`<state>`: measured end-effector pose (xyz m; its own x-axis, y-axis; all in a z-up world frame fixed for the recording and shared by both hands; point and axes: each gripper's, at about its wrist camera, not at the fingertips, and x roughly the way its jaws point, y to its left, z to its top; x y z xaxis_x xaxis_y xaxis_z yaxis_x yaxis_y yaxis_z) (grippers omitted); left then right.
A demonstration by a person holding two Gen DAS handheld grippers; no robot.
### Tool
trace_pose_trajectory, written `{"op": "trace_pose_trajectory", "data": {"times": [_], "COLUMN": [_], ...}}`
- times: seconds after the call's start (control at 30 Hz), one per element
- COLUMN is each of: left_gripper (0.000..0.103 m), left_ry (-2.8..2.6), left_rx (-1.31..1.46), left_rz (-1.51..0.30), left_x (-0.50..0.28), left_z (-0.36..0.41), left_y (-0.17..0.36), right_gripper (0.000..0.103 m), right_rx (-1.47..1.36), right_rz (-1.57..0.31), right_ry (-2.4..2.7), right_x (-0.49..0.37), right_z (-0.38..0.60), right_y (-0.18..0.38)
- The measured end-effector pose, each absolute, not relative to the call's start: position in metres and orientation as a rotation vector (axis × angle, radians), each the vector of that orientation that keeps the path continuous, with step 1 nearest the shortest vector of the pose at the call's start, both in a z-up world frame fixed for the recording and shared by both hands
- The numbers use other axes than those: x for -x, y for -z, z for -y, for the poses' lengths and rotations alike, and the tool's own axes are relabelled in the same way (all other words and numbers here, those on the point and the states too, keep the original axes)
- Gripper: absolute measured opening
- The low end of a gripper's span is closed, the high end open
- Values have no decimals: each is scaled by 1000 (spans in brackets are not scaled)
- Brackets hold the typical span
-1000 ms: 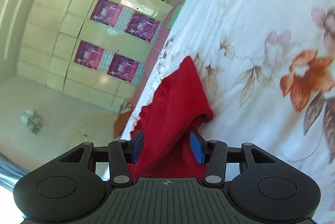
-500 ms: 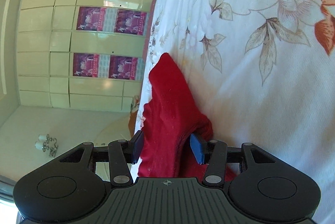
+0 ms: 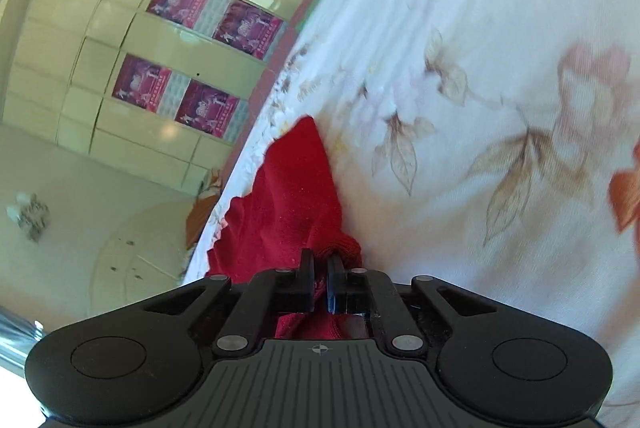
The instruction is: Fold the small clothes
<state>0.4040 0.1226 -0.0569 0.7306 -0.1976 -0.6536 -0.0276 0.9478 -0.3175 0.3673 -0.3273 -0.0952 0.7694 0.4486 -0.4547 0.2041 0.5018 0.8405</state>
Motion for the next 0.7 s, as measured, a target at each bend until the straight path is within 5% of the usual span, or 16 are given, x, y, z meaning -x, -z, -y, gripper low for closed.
{"op": "trace_pose_trajectory", "data": {"times": [0.23,0.3,0.33,0.37,0.43,0.5,0.53,0.57,0.7], "left_gripper": [4,5,7,14,21,13,5,4,4], "left_ry": [62,70,76,82,104,107,117,107,55], "left_rx": [250,257,256,254,266,271,281,288,259], "left_rz": [-831,-827,-827,-825,-811,-812,-816,-809,-737], "left_x": [-408,-408,-408,-409,-410,-414,-417,-417,-411], "left_z": [-117,-118,-118,-118,-118,-116,-115,-116,-121], "left_y": [81,82,81,81,80,82,83,82,68], "right_gripper": [5,26,52,64,63,62,52,45,44], "right_rx": [-945,-937,-917,-902,-895,-887,-885,-885,-887], "right_rz": [-792,-802,-788,-751,-702,-686,-689,-704,-701], "right_ry": [-158,-187,-199,-210,-216,-205,-206,-203,-194], "right_x": [-363,-360,-357,-352,-348,-354,-361,-367,-379], "right_z": [311,316,319,324,333,339,340,340,336], "right_y": [105,99,94,87,78,76,77,78,78]}}
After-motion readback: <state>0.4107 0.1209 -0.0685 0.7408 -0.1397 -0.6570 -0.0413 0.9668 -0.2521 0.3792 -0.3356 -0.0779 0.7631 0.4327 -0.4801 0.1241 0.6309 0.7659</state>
